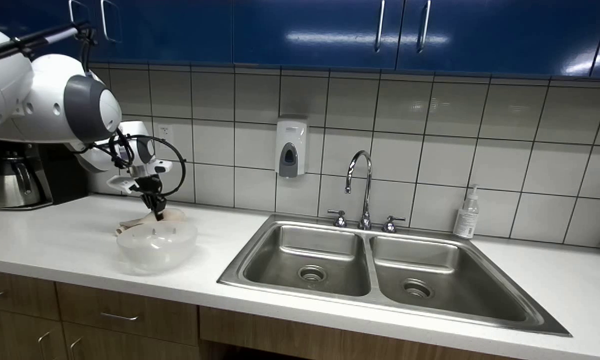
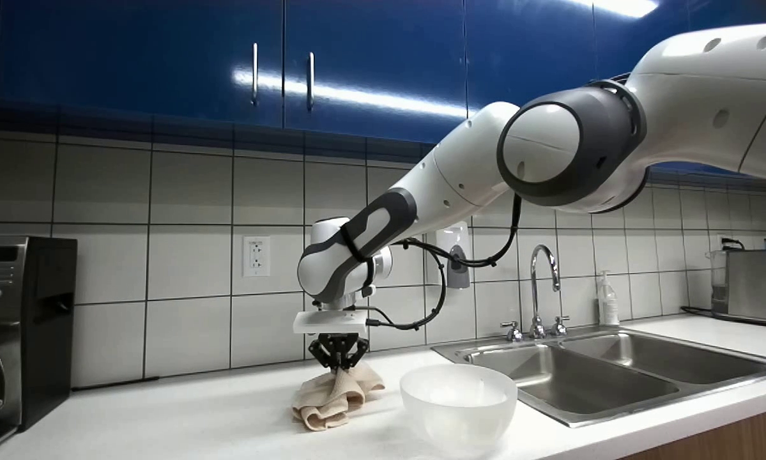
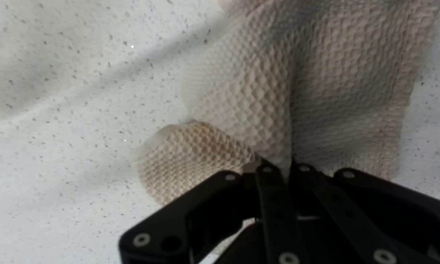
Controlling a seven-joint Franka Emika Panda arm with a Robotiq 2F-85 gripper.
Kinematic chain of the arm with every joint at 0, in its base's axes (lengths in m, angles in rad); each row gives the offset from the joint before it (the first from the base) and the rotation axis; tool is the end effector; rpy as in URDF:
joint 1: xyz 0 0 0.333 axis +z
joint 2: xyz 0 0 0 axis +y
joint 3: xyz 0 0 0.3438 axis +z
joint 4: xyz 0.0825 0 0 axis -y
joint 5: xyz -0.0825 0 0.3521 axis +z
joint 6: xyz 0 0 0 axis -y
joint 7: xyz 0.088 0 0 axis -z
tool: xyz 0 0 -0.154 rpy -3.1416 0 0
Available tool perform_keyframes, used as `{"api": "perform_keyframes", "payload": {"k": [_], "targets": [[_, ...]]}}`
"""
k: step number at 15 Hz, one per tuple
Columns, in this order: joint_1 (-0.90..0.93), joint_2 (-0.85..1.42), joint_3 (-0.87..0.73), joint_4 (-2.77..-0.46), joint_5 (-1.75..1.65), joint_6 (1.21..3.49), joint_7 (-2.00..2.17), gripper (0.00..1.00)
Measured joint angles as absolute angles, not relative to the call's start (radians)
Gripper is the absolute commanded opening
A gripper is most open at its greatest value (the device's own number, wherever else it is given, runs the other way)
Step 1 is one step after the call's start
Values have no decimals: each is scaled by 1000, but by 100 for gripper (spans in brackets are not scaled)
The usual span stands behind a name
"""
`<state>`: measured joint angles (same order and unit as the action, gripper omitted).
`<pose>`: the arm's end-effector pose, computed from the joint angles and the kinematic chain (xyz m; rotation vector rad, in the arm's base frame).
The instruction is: Put the white cloth inside the plastic bowl
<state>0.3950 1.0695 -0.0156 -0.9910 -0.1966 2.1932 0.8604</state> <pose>0.7459 0.2868 0.1936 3.0032 -0.5584 0.3257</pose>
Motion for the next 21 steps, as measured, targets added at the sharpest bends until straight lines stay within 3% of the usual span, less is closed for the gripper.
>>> {"api": "perform_keyframes", "payload": {"k": [9,21], "targets": [[392,976,-6,-1042,-196,2250,806,1],[351,698,45,-1394,-172,2368,614,1]]}}
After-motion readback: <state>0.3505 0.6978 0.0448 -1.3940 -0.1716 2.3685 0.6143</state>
